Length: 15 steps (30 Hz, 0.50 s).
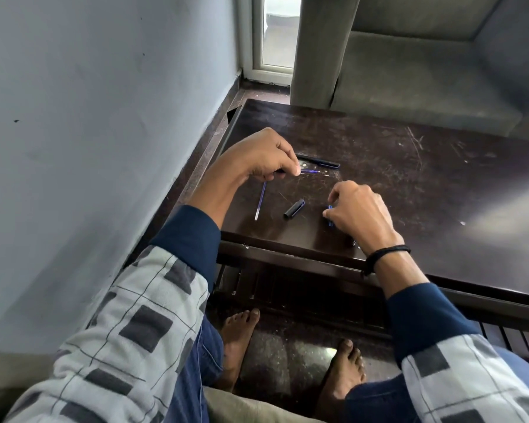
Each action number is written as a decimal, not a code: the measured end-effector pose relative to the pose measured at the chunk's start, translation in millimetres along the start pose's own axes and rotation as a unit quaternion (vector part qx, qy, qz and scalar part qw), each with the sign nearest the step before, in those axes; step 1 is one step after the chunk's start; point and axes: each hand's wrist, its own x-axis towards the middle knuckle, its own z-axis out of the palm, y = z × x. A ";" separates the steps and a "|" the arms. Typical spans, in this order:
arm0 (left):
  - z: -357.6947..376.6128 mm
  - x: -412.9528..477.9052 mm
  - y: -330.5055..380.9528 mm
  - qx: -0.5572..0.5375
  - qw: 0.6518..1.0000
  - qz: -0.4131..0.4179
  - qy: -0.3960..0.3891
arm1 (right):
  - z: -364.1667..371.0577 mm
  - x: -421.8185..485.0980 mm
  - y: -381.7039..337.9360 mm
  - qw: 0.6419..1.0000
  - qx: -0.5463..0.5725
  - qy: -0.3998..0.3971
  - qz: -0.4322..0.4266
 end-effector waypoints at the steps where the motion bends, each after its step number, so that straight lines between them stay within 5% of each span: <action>1: -0.1 0.0 0.2 -0.002 1.000 0.001 0.000 | 1.3 -1.0 -1.4 1.000 -0.004 -0.006 -0.005; 5: -1.0 -2.5 1.2 -0.019 1.000 0.007 -0.004 | -0.7 -4.4 -6.2 0.999 0.053 -0.005 0.003; 8: -2.6 -4.1 2.1 -0.031 0.999 0.011 -0.010 | -6.4 1.6 -7.2 0.969 0.237 0.033 0.066; 11: -3.9 -4.9 3.4 -0.032 0.999 0.014 -0.012 | -16.7 6.4 -7.5 0.835 0.537 0.039 0.111; 15: -3.2 -5.4 3.5 -0.036 0.999 0.010 -0.017 | -26.7 2.8 -5.8 0.681 0.715 0.052 0.147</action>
